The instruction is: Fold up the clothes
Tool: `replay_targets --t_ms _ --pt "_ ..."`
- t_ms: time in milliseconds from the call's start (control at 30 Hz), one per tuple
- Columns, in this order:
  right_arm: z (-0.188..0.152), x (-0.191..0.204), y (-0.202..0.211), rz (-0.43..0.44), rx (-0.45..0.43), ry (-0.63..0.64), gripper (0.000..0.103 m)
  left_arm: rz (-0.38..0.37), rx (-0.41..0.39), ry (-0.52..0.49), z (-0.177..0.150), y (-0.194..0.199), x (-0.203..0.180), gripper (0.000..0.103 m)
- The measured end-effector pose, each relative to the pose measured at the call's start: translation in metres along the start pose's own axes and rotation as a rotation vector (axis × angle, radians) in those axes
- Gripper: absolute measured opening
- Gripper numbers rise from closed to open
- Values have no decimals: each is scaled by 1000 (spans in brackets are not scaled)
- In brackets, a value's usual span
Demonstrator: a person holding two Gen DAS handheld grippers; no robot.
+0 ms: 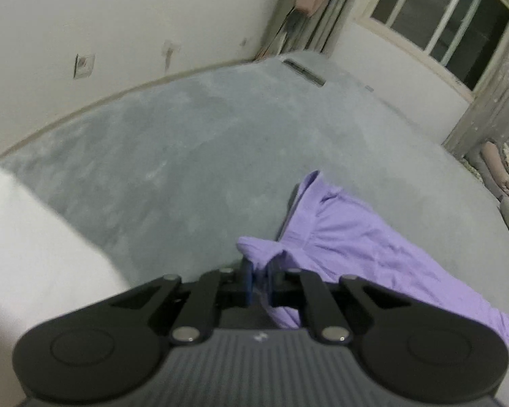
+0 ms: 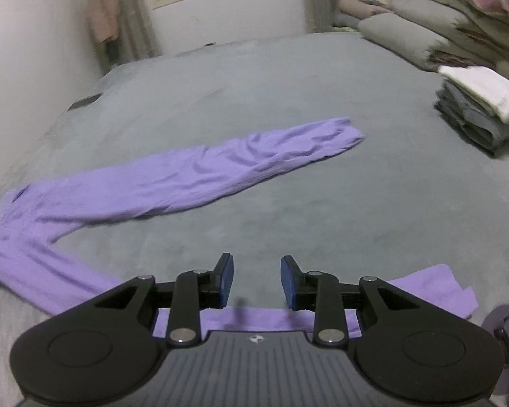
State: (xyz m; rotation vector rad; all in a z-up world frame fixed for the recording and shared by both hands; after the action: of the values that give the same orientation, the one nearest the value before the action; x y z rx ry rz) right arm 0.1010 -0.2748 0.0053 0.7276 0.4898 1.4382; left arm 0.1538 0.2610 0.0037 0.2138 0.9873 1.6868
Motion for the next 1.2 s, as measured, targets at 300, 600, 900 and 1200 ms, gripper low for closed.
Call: replay_targets --t_ms 300,600,900,1200 --pt "-17 20 5 -36 40 219 30 109 -15 -71 -3 10 8 6" --pt "-19 11 9 -75 44 224 30 203 36 -176 -12 -3 7 21" --pt "-15 -44 23 -191 15 94 30 168 -108 -208 3 35 -18 45" --pt "-16 -83 29 -334 20 -28 30 175 -161 -189 10 49 -20 46"
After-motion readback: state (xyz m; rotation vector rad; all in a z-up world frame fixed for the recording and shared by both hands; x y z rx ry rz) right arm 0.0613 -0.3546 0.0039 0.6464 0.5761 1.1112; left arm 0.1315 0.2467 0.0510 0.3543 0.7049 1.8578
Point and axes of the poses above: each gripper's, at about its wrist camera, not at the fingertips, and y roughly against the way its jaws point, x to its left, z to its top, the point moved 7 cm from there along -y, roughly the way its jaws point
